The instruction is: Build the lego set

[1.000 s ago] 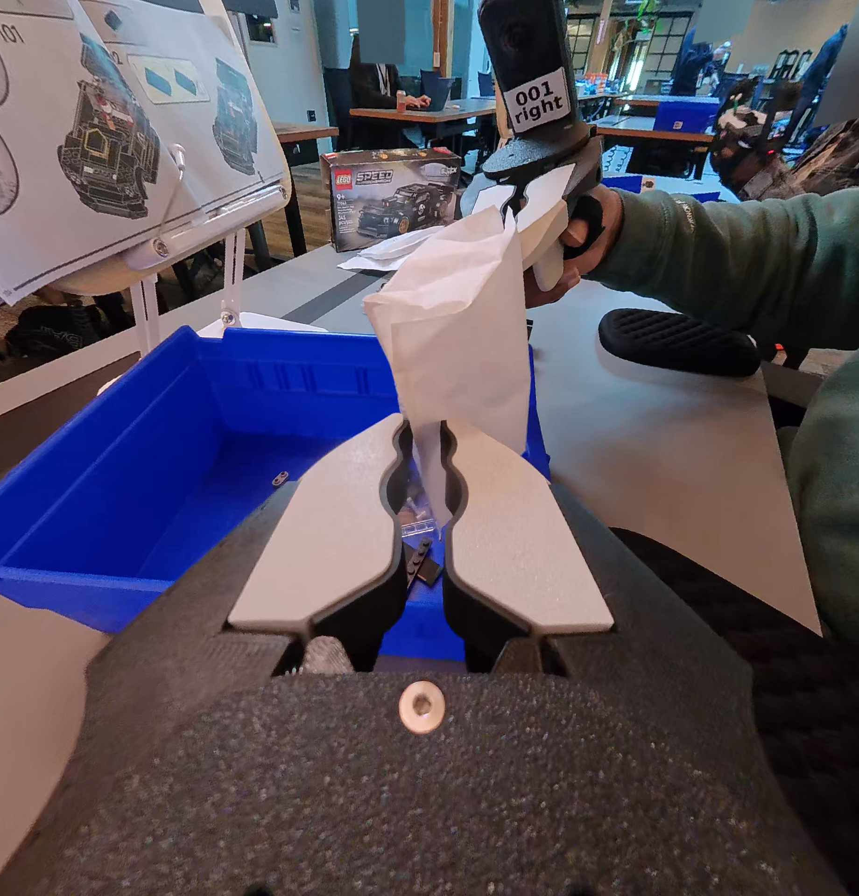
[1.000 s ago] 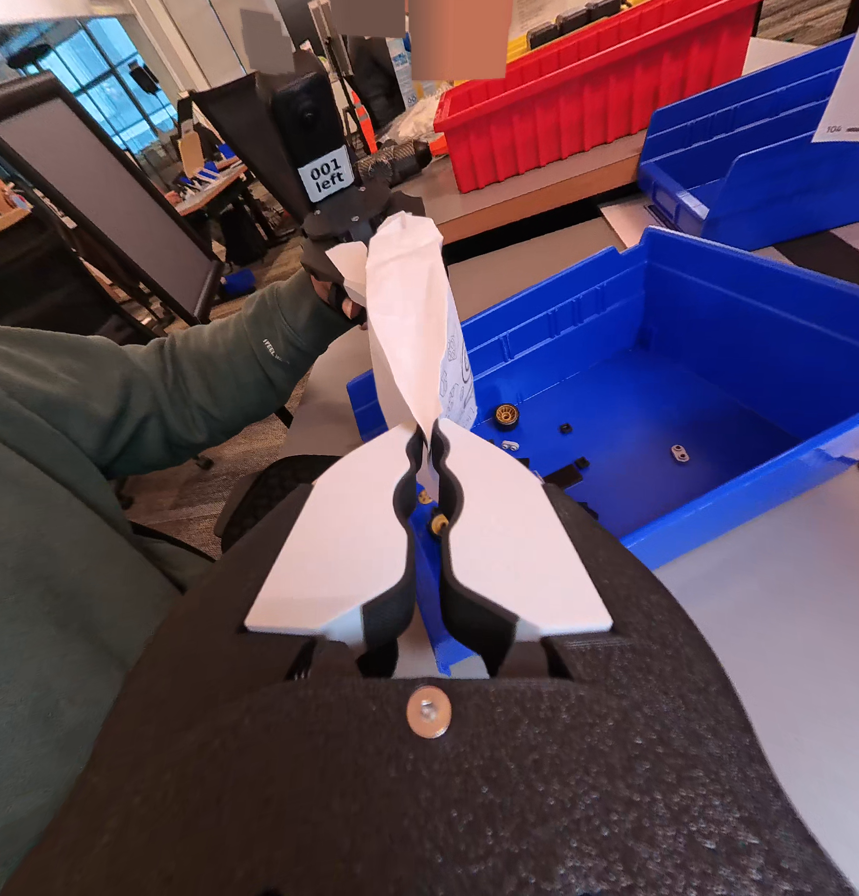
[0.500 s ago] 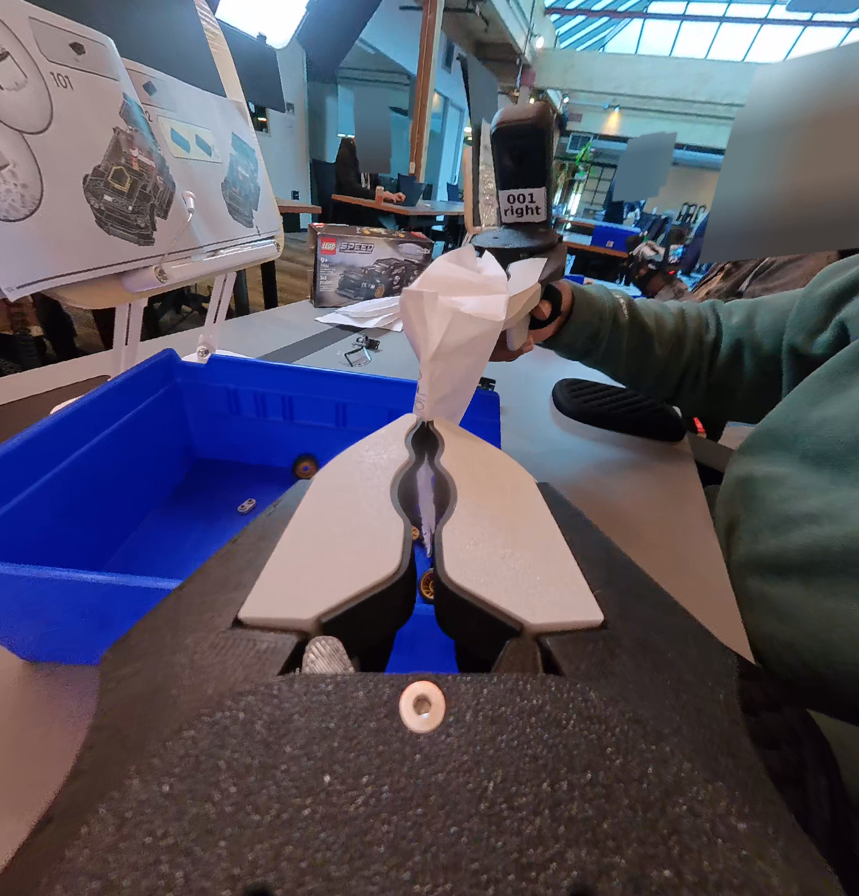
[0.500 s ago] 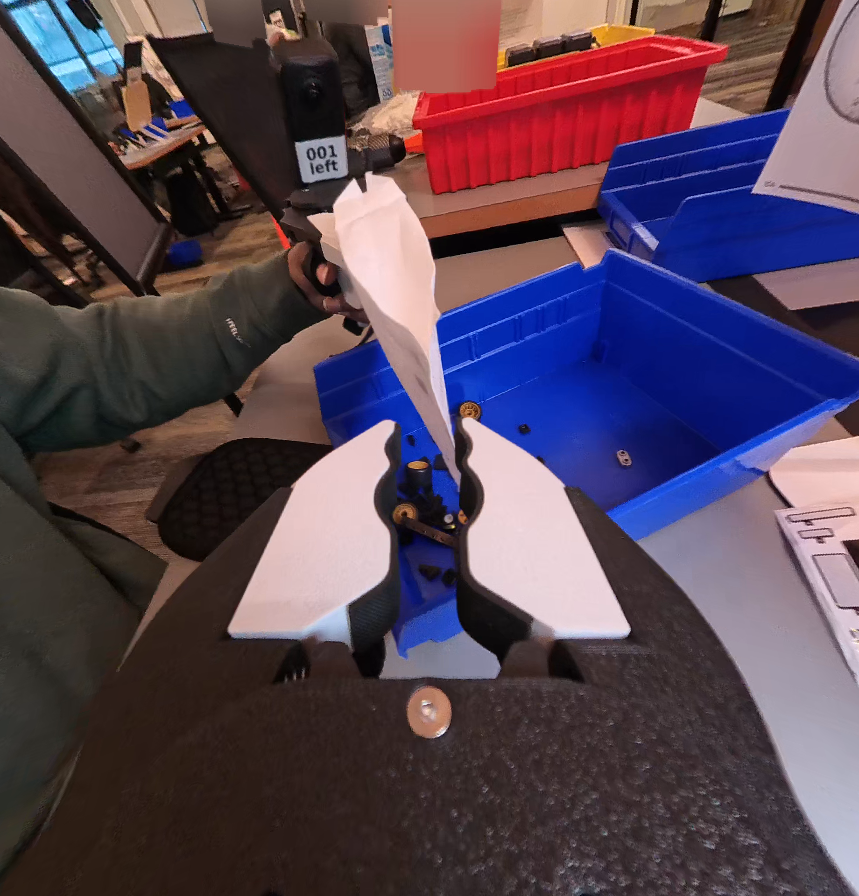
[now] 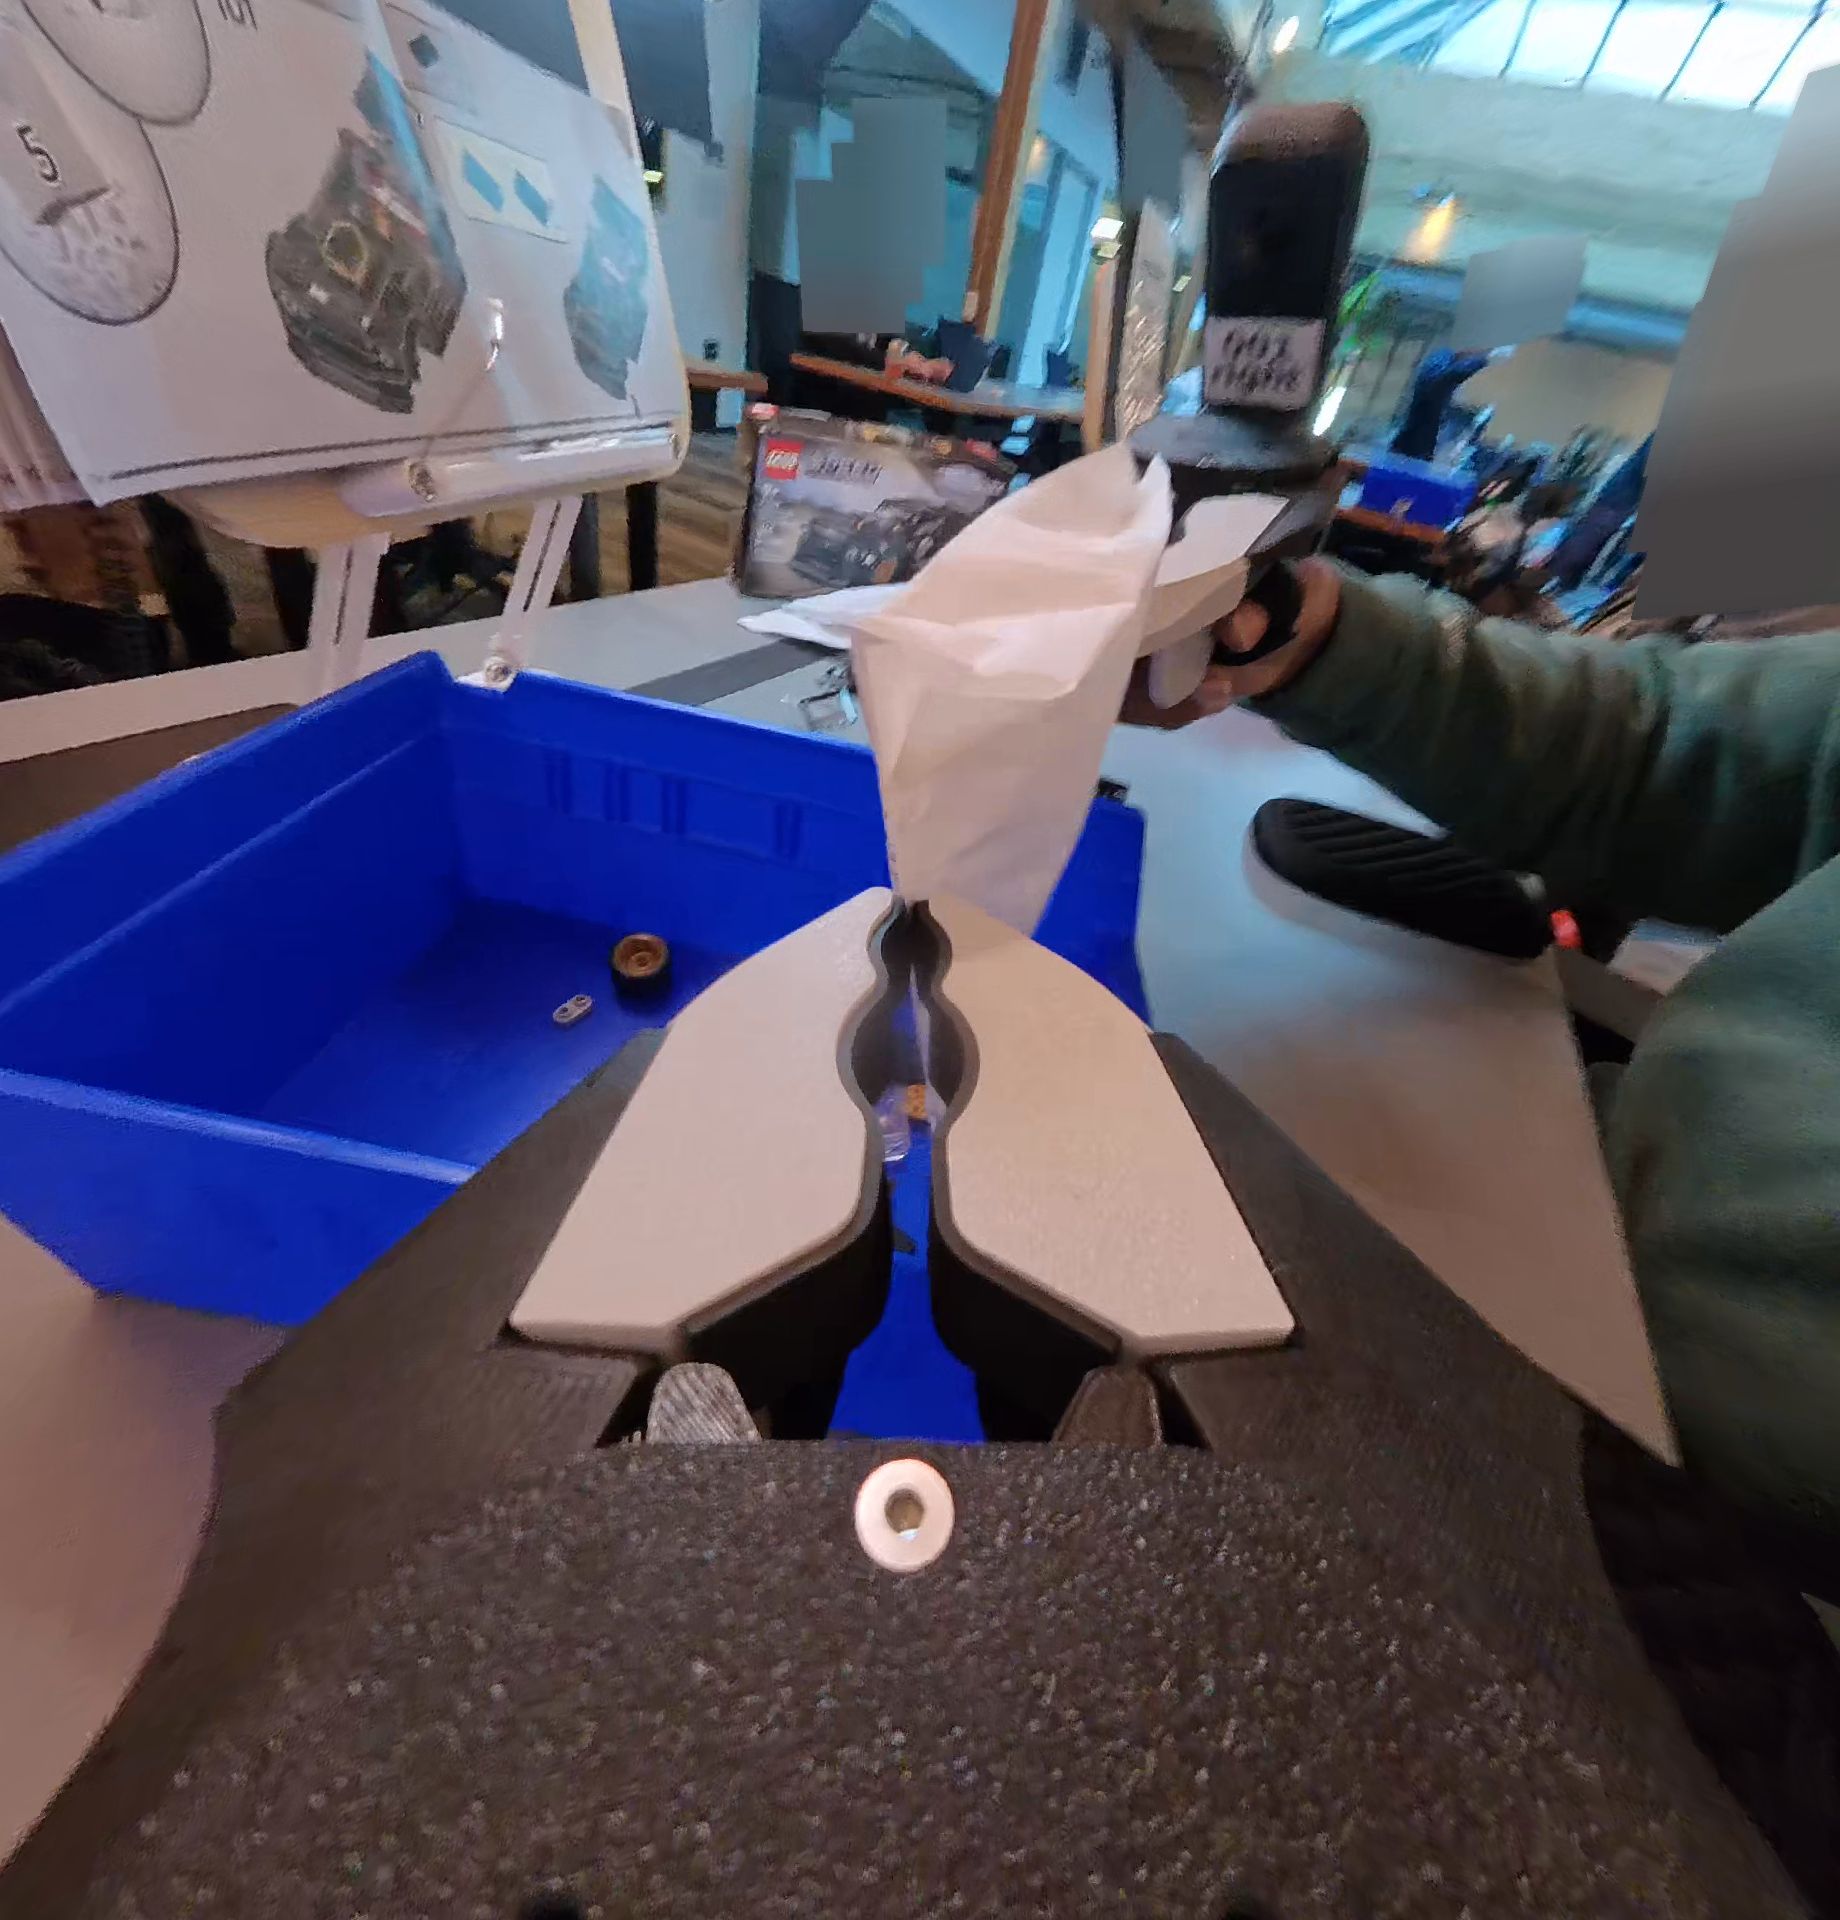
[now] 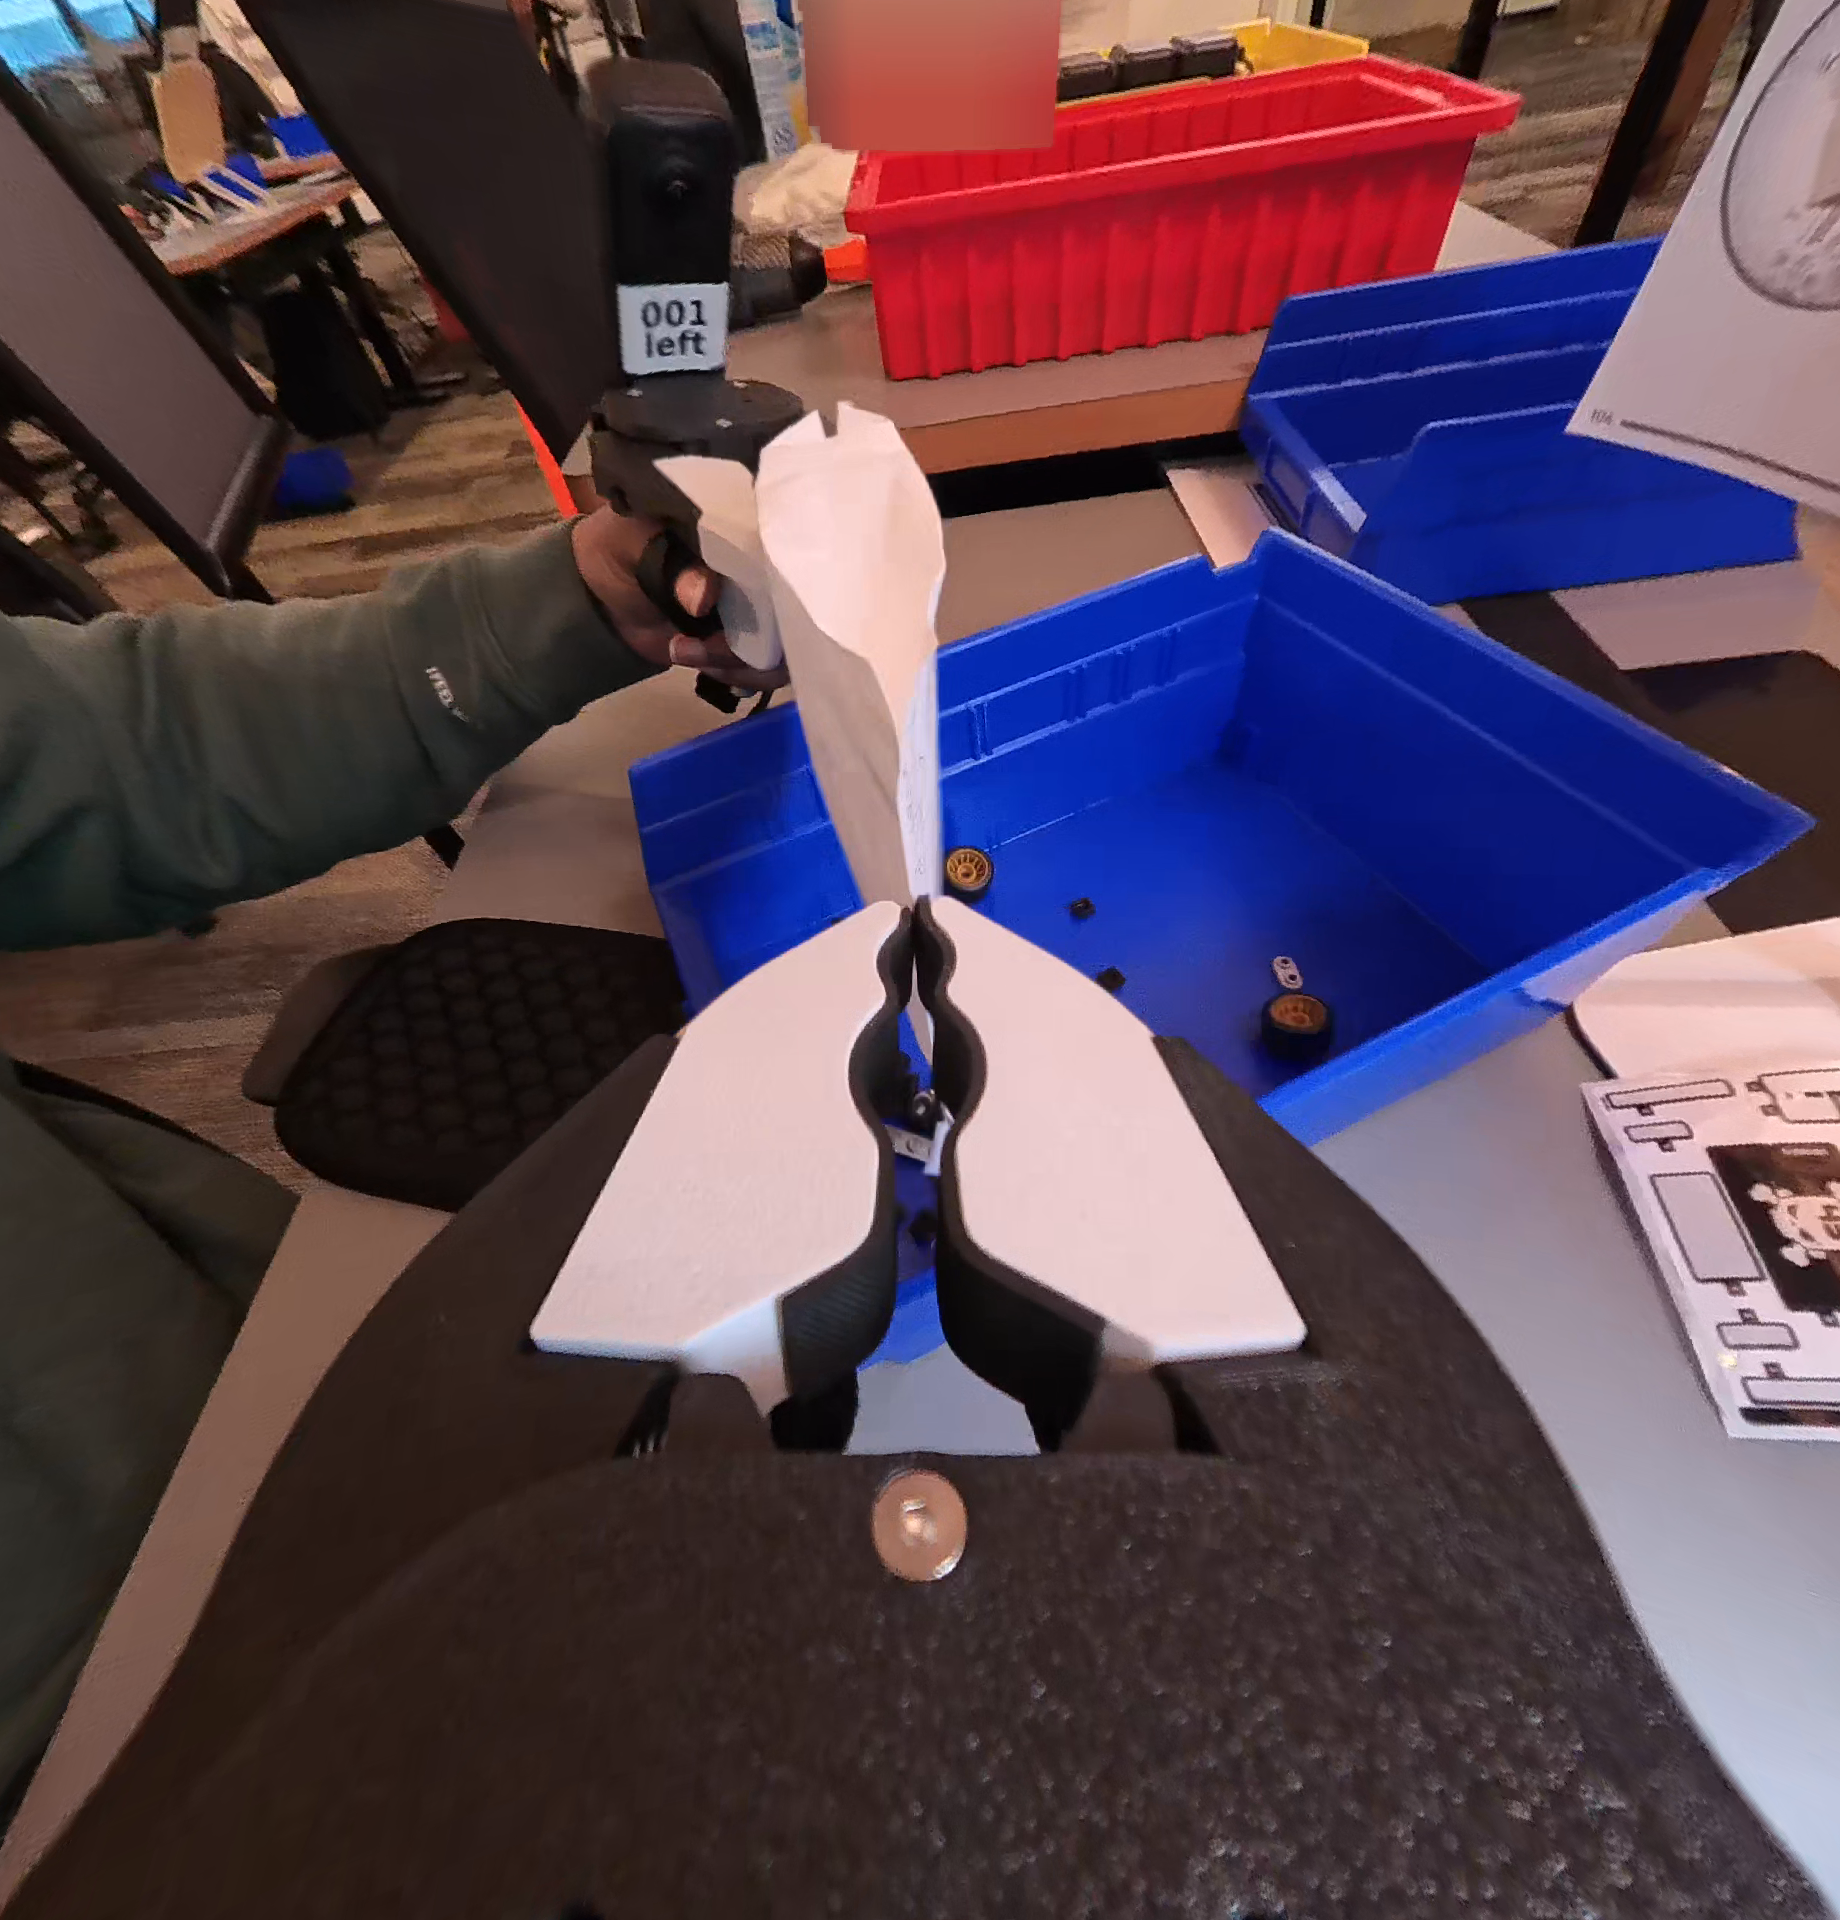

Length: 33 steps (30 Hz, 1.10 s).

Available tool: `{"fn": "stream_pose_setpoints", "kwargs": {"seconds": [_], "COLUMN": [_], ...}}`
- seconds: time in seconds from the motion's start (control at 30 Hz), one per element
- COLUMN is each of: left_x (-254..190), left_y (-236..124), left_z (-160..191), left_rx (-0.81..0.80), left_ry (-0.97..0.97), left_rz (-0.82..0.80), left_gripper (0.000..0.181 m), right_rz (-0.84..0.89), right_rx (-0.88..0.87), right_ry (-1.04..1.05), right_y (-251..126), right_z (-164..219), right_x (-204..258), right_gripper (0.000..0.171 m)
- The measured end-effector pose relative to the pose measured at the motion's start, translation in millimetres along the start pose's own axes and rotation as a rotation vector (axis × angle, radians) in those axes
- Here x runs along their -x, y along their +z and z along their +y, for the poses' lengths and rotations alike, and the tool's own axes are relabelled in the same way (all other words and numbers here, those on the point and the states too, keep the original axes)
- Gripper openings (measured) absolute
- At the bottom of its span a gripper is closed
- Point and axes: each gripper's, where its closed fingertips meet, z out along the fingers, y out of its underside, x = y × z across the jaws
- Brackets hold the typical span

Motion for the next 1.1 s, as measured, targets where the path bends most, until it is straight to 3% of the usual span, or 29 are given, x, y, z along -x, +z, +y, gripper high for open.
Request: {"fn": "stream_pose_setpoints", "kwargs": {"seconds": [0.17,0.3,0.37,0.57,0.73,0.97,1.1], "left_x": [-11.2,8.4,5.1,-9.9,10.3,-6.9,12.0], "left_y": [18.8,5.0,0.3,24.2,3.9,27.4,11.5], "left_z": [3.3,-4.1,-1.5,8.3,-1.7,4.4,-4.7], "left_rx": [0.043,0.027,0.038,0.110,0.084,0.103,0.076], "left_ry": [0.054,0.037,0.022,0.111,0.066,0.100,0.087], "left_rz": [0.007,-0.074,-0.035,-0.035,-0.094,-0.058,-0.139], "left_gripper": [0.002,0.000,0.000,0.000,0.000,0.000,0.000], "right_rz": [-0.026,0.012,0.011,-0.002,0.005,-0.011,0.035], "right_rx": [0.023,0.044,0.032,0.064,0.047,0.076,0.081], "right_ry": [-0.004,-0.009,0.019,0.006,0.035,0.002,-0.006], "right_y": [14.8,5.4,-2.9,10.4,-4.5,11.5,3.3], "right_z": [1.3,4.0,4.3,9.6,7.7,8.5,11.0], "right_x": [10.7,1.6,-3.2,5.3,-3.7,7.4,-3.7], "right_gripper": [0.000,0.000,0.000,0.000,0.000,0.000,0.000]}}
